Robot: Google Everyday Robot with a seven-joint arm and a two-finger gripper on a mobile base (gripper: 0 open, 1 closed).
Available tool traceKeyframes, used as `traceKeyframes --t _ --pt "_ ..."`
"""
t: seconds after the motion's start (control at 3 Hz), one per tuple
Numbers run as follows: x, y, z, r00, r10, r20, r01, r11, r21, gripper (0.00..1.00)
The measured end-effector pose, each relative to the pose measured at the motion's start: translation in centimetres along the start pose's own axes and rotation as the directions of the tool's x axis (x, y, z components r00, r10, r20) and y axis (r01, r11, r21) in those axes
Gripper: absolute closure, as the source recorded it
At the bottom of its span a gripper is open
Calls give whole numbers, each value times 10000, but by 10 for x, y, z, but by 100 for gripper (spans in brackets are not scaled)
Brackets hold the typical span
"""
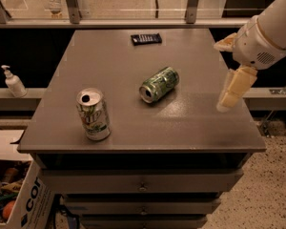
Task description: Move green can near rxbar blueberry
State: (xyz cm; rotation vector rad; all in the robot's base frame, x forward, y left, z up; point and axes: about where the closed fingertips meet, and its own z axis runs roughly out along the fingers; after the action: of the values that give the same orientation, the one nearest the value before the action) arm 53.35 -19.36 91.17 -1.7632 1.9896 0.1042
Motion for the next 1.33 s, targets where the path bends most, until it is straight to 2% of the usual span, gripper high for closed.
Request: traceKeyframes --t 0.33,0.67,1.0,1.33 --pt "-4 -16 30 9934 -603 977 675 9951 -729 0" --pt "-16 -34 53 9702 -1445 1945 1688 9789 -1148 0" --pt "-16 -33 53 9704 -1439 1940 1682 9790 -1152 0" --pt "-33 -41 61 9455 -2024 2550 2288 9703 -783 0"
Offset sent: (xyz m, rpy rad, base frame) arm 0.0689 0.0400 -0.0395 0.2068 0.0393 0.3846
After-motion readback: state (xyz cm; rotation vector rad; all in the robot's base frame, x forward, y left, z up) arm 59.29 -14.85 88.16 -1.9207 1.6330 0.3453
